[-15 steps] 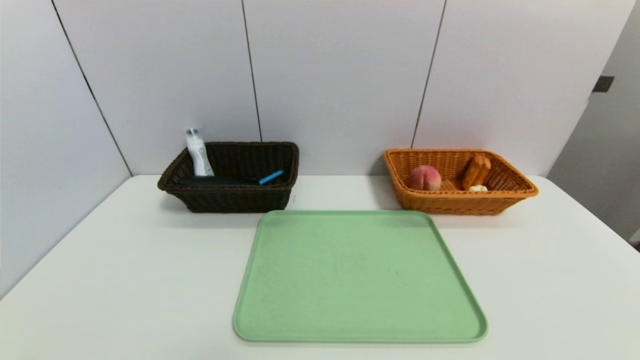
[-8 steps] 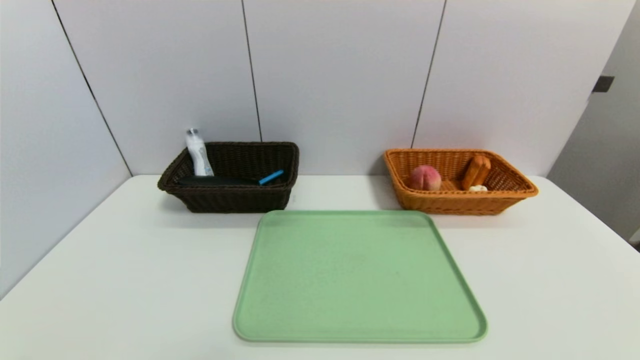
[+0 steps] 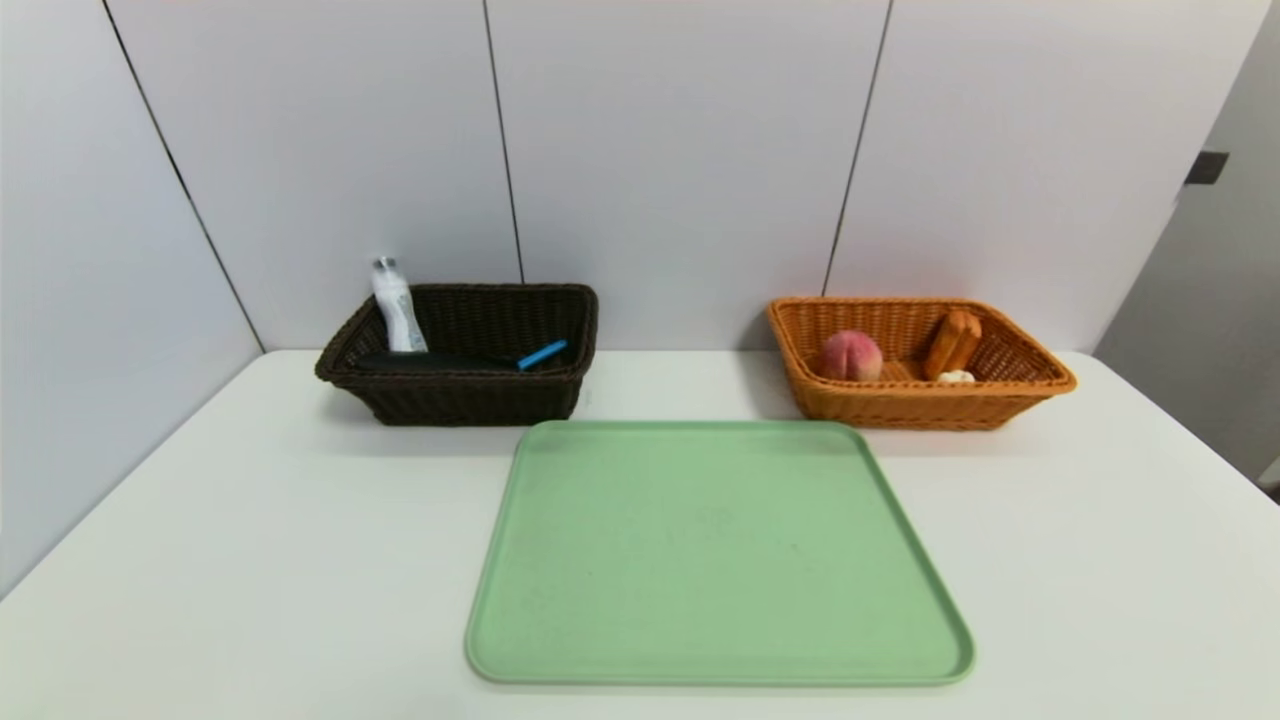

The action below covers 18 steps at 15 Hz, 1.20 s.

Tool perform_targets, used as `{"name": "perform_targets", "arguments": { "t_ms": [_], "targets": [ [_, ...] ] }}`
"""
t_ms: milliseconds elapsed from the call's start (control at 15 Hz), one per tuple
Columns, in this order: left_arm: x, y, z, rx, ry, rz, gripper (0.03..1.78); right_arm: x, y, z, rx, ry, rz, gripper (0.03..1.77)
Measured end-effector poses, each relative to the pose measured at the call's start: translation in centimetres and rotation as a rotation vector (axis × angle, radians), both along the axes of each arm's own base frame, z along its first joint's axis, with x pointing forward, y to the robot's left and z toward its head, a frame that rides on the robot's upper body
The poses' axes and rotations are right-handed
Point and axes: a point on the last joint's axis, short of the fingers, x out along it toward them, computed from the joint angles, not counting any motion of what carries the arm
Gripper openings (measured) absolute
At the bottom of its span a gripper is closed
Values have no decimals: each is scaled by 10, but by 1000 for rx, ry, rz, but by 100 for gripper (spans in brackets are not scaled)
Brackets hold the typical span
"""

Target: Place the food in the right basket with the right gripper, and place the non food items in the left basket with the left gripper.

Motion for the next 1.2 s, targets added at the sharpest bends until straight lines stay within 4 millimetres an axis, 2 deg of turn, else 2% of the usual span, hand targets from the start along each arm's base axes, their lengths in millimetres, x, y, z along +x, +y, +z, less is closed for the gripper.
{"name": "perform_targets", "arguments": {
  "t_ms": [400,667,800,1067,1200],
  "targets": [
    [1,0,-2,-7,5,-7,169,3,0,-6,10,14,-10,171],
    [5,0,-19,-19,174,-24,169,7,-1,-22,23,180,-19,171],
    [6,0,-28,-20,257,-1,169,7,-1,-24,50,212,-41,171],
    [6,1,-29,-135,267,27,169,7,-5,-31,271,317,-164,171],
    [6,1,-29,-144,265,27,169,7,-5,-32,380,335,-169,171]
  ]
}}
